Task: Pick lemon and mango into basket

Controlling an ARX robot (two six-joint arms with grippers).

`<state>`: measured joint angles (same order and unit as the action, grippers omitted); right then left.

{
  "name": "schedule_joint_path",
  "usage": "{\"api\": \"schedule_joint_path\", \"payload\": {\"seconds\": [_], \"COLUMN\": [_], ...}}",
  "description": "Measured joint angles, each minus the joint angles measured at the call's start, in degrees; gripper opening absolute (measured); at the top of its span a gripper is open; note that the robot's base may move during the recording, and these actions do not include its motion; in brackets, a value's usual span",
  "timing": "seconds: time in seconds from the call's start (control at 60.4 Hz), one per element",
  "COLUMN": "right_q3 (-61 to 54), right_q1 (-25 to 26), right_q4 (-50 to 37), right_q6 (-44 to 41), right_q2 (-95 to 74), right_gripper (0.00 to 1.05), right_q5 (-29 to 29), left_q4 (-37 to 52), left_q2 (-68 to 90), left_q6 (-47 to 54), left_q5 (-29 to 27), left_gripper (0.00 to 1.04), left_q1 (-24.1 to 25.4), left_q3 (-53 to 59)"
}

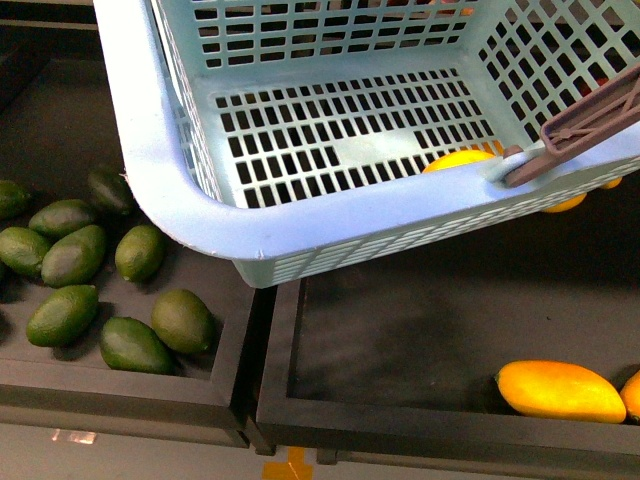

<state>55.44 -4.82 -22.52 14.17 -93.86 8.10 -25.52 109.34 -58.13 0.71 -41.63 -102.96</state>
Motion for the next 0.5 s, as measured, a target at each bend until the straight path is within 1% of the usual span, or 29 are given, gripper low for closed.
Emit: {"api": "schedule_joint_path", "payload": {"seconds": [0.083, 0.116, 0.133, 0.166, 0.182, 0.232, 0.265, 0.331, 0.348, 0.414, 0.497], "right_q3": [0.48, 0.50, 0.55, 0.55, 0.55, 0.55, 0.52, -0.09, -0.48, -2.51, -5.29], "right_q1": [-1.16, -1.33, -1.53, -1.66, -1.81, -1.95, -1.99, -1.99, -1.95, -1.75, -1.44], "right_q4": [1.07, 1.27, 1.51, 1.73, 1.79, 1.92, 1.99, 1.99, 1.99, 2.23, 2.80], "right_q6": [-0.02, -0.07, 0.02, 0.04, 0.07, 0.22, 0.24, 1.01, 1.22, 1.57, 1.75], "right_q2": [-0.28, -0.28, -0.28, -0.24, -0.13, 0.11, 0.48, 2.32, 3.02, 6.14, 9.92], "right_gripper": [0.59, 0.61, 0.65, 0.68, 0.72, 0.77, 0.82, 0.96, 0.97, 0.96, 0.96], "right_q5": [-1.14, -1.31, -1.62, -2.01, -2.29, -2.75, -3.21, -5.51, -6.01, -9.38, -12.63], "left_q4": [0.00, 0.00, 0.00, 0.00, 0.00, 0.00, 0.00, 0.00, 0.00, 0.00, 0.00], "left_q2": [0.00, 0.00, 0.00, 0.00, 0.00, 0.00, 0.00, 0.00, 0.00, 0.22, 0.31], "left_q6": [-0.02, -0.02, -0.02, -0.02, -0.02, -0.02, -0.02, 0.02, 0.00, 0.02, -0.15], "left_q5": [0.20, 0.20, 0.20, 0.20, 0.20, 0.17, 0.17, 0.13, 0.13, 0.20, 0.13], "left_gripper": [0.05, 0.05, 0.05, 0.05, 0.05, 0.05, 0.05, 0.05, 0.05, 0.05, 0.05], "left_q1": [0.00, 0.00, 0.00, 0.00, 0.00, 0.00, 0.00, 0.00, 0.00, 0.00, 0.00], "left_q3": [0.00, 0.00, 0.00, 0.00, 0.00, 0.00, 0.00, 0.00, 0.00, 0.02, 0.02]}}
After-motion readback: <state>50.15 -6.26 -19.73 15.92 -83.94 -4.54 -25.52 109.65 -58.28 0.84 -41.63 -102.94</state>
